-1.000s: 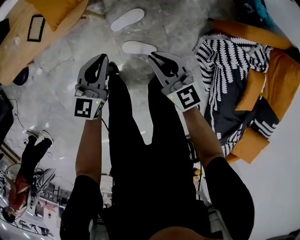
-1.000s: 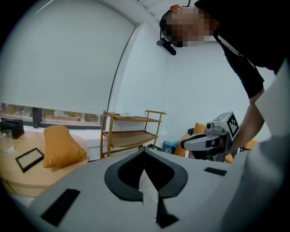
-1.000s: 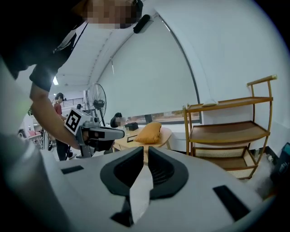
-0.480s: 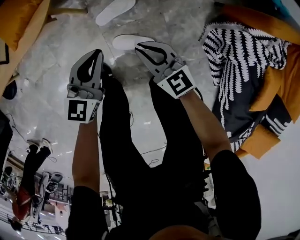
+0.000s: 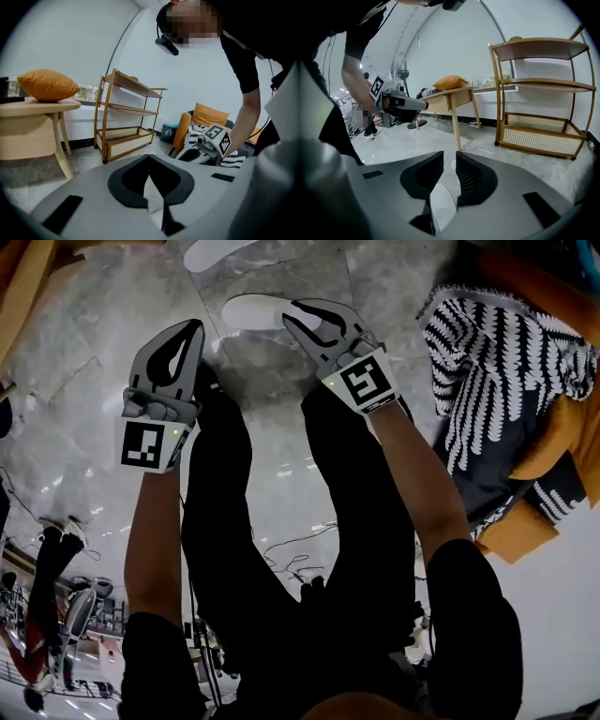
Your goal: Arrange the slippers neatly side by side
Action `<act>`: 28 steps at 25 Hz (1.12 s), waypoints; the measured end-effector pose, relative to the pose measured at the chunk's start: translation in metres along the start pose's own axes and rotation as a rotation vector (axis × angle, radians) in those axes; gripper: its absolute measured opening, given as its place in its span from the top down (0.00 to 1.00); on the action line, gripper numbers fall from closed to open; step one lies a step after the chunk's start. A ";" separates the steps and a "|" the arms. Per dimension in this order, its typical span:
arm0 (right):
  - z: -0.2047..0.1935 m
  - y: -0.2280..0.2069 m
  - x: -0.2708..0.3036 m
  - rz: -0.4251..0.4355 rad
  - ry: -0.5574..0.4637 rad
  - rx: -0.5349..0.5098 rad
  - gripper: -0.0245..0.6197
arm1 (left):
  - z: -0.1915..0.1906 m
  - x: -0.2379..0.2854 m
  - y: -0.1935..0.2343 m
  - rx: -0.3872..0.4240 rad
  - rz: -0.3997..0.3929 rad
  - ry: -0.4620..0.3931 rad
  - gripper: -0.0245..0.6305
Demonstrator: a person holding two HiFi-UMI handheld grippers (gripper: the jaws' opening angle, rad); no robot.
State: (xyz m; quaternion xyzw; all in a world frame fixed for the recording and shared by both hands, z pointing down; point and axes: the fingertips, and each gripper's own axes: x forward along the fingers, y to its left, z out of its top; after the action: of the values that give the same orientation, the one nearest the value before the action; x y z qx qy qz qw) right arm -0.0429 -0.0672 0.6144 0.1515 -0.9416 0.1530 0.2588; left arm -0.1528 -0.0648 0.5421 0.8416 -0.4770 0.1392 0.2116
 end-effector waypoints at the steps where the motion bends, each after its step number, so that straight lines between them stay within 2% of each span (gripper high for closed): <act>1: -0.010 0.000 0.005 0.007 0.015 -0.015 0.81 | -0.007 0.002 0.002 -0.001 0.000 0.003 0.94; 7: -0.070 0.004 0.039 0.053 0.108 -0.099 0.80 | -0.048 0.014 0.012 -0.003 -0.018 0.026 0.94; 16: -0.140 0.010 0.075 0.133 0.223 -0.223 0.78 | -0.095 0.035 0.023 0.006 -0.046 0.048 0.94; 18: -0.158 0.012 0.080 0.161 0.261 -0.289 0.78 | -0.102 0.041 0.027 0.013 -0.047 0.050 0.94; 23: -0.199 0.033 0.087 0.286 0.345 -0.531 0.75 | -0.110 0.049 0.033 0.012 -0.037 0.036 0.94; 28: -0.226 0.028 0.098 0.313 0.391 -0.656 0.74 | -0.116 0.053 0.037 -0.003 -0.028 0.017 0.94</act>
State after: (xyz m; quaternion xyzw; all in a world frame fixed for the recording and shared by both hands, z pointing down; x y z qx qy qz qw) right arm -0.0342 0.0209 0.8458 -0.1161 -0.8852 -0.0916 0.4411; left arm -0.1614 -0.0647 0.6745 0.8467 -0.4636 0.1425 0.2188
